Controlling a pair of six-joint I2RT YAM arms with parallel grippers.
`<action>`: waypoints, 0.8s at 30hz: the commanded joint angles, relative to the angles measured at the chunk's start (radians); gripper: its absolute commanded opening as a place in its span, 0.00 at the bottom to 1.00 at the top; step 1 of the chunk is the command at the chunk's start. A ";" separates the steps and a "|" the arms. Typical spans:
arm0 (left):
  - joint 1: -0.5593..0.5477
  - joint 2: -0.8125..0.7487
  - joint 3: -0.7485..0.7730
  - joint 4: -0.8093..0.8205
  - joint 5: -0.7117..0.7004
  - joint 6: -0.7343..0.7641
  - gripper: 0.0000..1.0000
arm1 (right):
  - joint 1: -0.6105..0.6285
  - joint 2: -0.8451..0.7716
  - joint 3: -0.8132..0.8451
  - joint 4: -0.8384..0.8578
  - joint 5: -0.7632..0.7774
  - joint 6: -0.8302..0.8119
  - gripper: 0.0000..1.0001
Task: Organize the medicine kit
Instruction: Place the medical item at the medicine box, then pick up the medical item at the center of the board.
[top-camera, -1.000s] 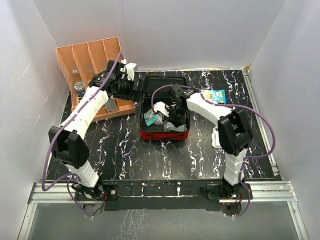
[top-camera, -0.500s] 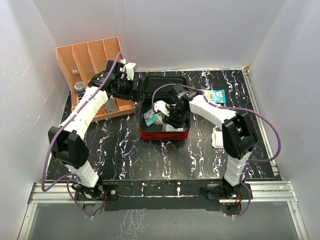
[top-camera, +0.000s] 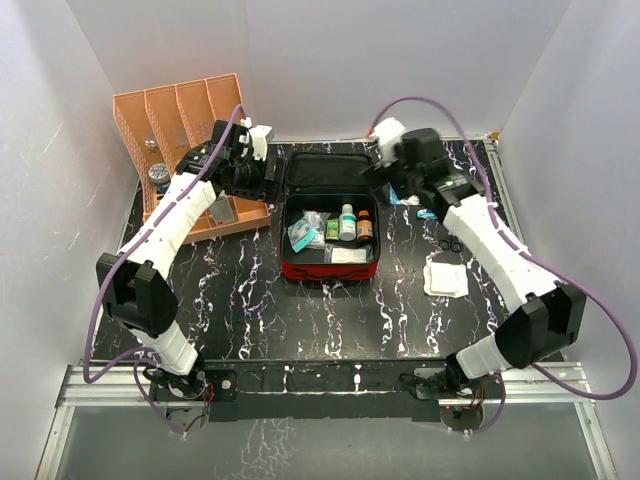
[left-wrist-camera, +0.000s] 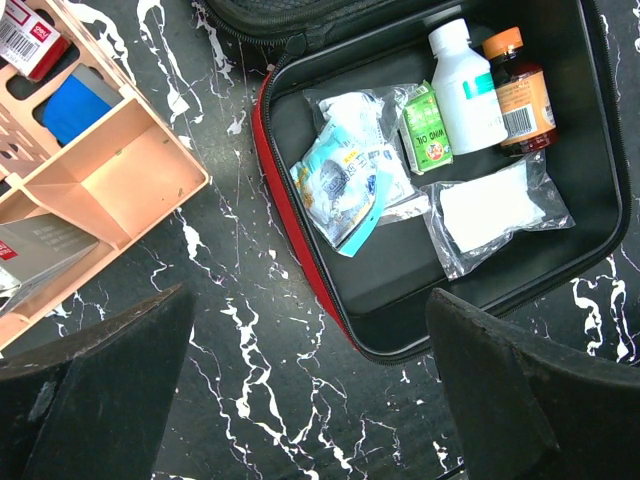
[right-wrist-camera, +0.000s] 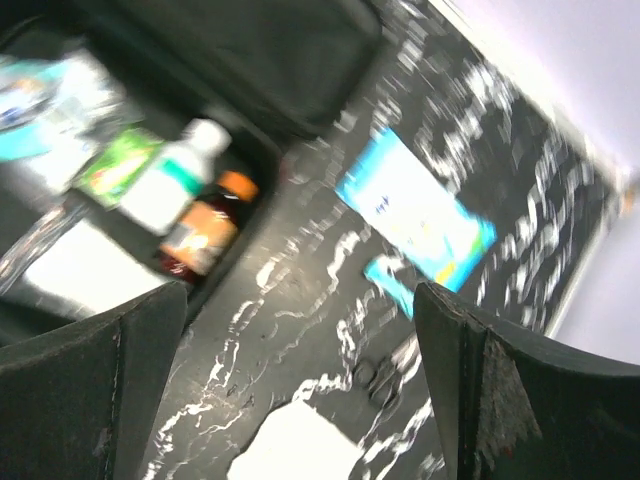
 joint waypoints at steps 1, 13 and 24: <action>0.004 -0.051 0.010 -0.013 -0.006 0.007 0.99 | -0.188 0.022 0.013 -0.092 0.204 0.487 0.96; 0.005 0.001 0.093 -0.083 -0.036 0.021 0.99 | -0.315 -0.002 -0.344 -0.208 0.129 0.757 0.98; -0.029 0.053 0.145 -0.145 0.057 0.050 0.99 | -0.335 0.015 -0.425 -0.187 0.140 0.815 0.98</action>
